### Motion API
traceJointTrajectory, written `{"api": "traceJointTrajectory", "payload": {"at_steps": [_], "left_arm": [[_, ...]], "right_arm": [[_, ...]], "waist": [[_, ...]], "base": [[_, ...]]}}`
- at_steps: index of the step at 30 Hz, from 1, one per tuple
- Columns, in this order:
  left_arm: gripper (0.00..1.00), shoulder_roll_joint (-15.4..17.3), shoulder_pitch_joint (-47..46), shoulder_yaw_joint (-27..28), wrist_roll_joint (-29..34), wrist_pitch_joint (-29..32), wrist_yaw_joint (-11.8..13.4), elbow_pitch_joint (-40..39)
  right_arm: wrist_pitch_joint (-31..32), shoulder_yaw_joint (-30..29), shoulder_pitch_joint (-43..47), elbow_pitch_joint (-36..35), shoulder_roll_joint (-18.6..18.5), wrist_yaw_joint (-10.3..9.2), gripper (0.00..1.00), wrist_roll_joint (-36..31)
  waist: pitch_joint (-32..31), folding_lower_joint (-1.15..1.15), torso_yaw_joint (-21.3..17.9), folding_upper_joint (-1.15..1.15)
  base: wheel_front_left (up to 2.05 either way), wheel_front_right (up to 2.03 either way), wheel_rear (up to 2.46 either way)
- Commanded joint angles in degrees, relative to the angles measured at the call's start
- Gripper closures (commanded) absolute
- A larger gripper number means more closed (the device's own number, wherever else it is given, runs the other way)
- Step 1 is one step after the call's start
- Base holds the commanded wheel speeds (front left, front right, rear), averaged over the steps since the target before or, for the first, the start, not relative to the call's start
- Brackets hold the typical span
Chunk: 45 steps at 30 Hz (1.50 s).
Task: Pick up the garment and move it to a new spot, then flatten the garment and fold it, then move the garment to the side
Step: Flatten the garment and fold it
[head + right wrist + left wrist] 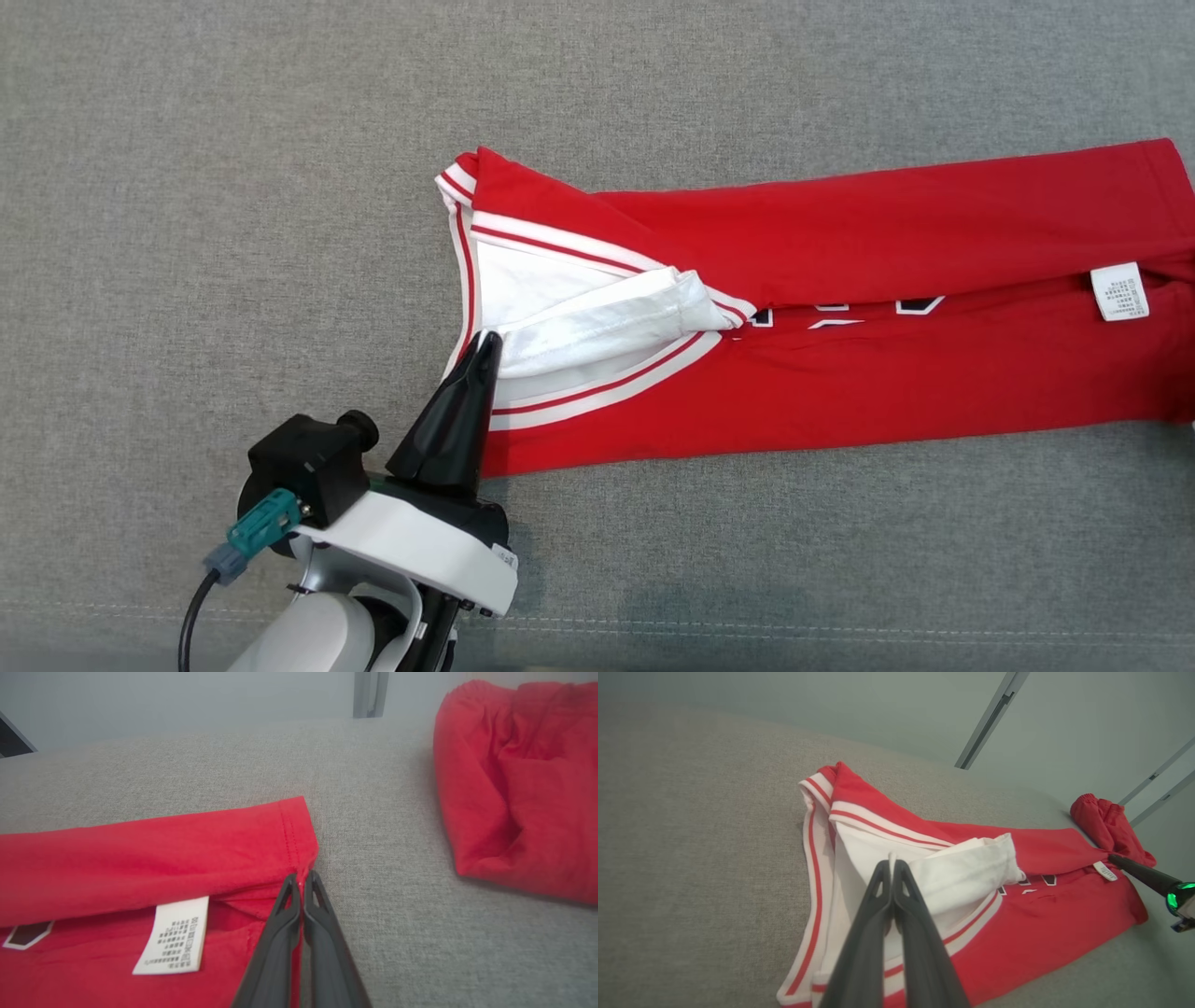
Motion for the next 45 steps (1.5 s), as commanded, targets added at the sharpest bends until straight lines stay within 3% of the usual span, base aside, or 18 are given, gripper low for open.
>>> {"api": "traceJointTrajectory", "payload": {"at_steps": [1, 9, 19, 21, 22, 23, 24, 25, 26, 32, 37, 45], "left_arm": [[1.0, 1.22, 0.66, 2.03, -0.51, 0.1, 0.69, -2.18], [1.0, 2.37, 3.0, 1.94, -0.96, 2.13, 2.59, -4.69], [1.0, 1.18, 2.18, 0.0, -0.98, 3.68, 2.82, 1.16], [1.0, 0.97, 1.73, -0.21, -0.69, 3.52, 2.82, 2.09], [1.0, 0.93, 1.49, -0.35, -0.46, 3.5, 2.86, 2.54], [0.8, 0.82, 1.27, -0.49, -0.34, 3.49, 2.85, 2.97], [0.59, 0.73, 1.07, -0.61, -0.22, 3.54, 2.92, 3.47], [0.14, 0.79, 0.82, -0.89, 0.09, 3.76, 2.99, 4.07], [0.0, 0.77, 0.59, -1.07, 0.33, 3.82, 3.04, 4.57], [0.0, 0.51, -0.04, -0.41, 1.79, 1.56, 4.19, 5.86], [0.0, 0.21, 0.08, 2.19, 3.19, -4.24, 5.59, 5.77], [0.0, -2.33, 0.75, 7.51, 4.22, -9.73, 4.31, 7.45]], "right_arm": [[-0.83, -0.82, 2.8, -0.98, -2.22, -0.01, 1.0, -1.56], [-0.47, -4.04, 6.75, -2.04, -1.05, -0.01, 1.0, -3.89], [1.65, -3.98, 7.66, -1.59, 0.94, -0.01, 1.0, -4.68], [1.88, -3.93, 7.59, -1.51, 1.25, -0.01, 0.92, -4.77], [1.99, -3.89, 7.56, -1.48, 1.4, -0.01, 0.79, -4.79], [2.09, -3.87, 7.55, -1.44, 1.5, -0.01, 0.58, -4.79], [2.17, -3.88, 7.54, -1.38, 1.59, -0.01, 0.24, -4.8], [2.16, -3.94, 7.52, -1.27, 1.66, -0.01, 0.0, -4.86], [2.02, -4.12, 7.5, -1.15, 1.77, -0.01, 0.0, -4.94], [0.74, -5.34, 7.43, -1.4, 2.24, -0.01, 0.0, -6.0], [-0.47, -8.01, 7.69, -3.18, 3.93, -0.01, 0.0, -8.53], [-0.81, -13.92, 9.58, -11.37, 11.46, -0.01, 0.0, -15.53]], "waist": [[-0.14, 0.0, 0.03, 0.0], [-0.7, 0.0, 0.15, 0.0], [-0.82, 0.0, -0.38, 0.0], [-0.89, 0.0, -0.42, 0.0], [-0.94, 0.0, -0.43, 0.0], [-1.0, 0.0, -0.42, 0.0], [-1.08, 0.0, -0.41, 0.0], [-1.2, 0.0, -0.41, 0.0], [-1.35, 0.0, -0.44, 0.0], [-2.97, 0.0, -0.82, 0.0], [-5.48, 0.0, -1.49, 0.0], [-10.54, 0.0, -2.97, 0.0]], "base": [[0.0, 0.0, 0.0], [0.0, 0.0, 0.0], [0.0, 0.0, 0.0], [0.0, 0.0, 0.0], [0.0, 0.0, 0.0], [0.0, 0.0, 0.0], [0.0, 0.0, 0.0], [0.0, 0.0, 0.0], [0.0, 0.0, 0.0], [0.0, 0.0, 0.0], [0.0, 0.0, 0.0], [0.0, 0.0, 0.0]]}}
